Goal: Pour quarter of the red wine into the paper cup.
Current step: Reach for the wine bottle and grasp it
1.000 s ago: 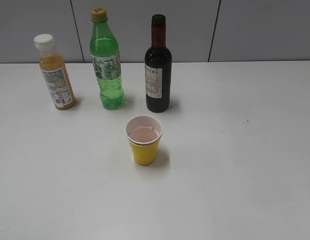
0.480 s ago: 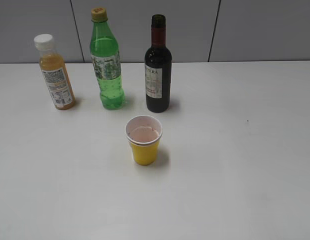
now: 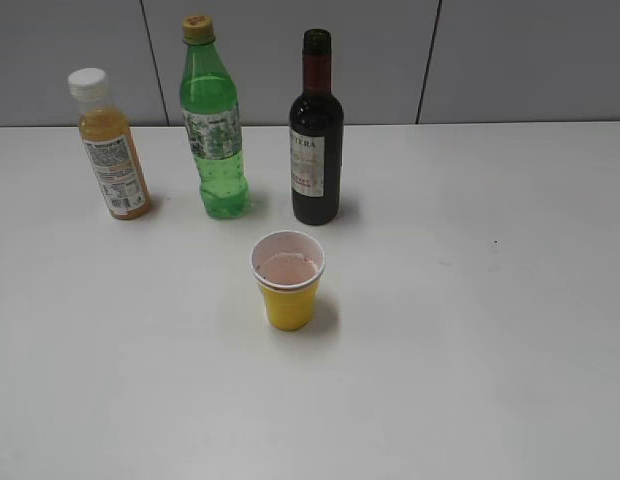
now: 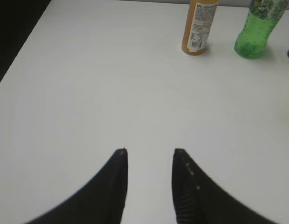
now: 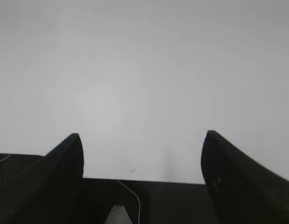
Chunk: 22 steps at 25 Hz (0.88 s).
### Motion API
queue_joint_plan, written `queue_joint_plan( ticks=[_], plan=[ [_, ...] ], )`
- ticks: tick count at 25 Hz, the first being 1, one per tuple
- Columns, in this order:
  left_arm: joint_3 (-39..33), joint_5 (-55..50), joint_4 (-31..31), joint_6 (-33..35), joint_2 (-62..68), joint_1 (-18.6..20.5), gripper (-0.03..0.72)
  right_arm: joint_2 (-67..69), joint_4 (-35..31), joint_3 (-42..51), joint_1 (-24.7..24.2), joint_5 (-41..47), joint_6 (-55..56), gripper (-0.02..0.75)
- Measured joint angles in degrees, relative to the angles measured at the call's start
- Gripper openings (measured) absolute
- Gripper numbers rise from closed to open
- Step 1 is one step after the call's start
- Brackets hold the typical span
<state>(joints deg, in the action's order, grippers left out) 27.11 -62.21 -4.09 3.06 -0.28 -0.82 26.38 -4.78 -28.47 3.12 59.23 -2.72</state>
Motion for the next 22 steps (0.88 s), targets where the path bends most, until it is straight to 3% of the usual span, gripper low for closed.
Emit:
queue_joint_plan(
  ticks=[14,22],
  plan=[
    [0.0,0.0,0.0,0.0,0.0,0.0,0.238,-23.4,0.0,0.1,0.0,0.2,0.0,0.594],
    [0.0,0.0,0.0,0.0,0.0,0.0,0.238,-26.6,0.0,0.3,0.0,0.2,0.2,0.594]
  ],
)
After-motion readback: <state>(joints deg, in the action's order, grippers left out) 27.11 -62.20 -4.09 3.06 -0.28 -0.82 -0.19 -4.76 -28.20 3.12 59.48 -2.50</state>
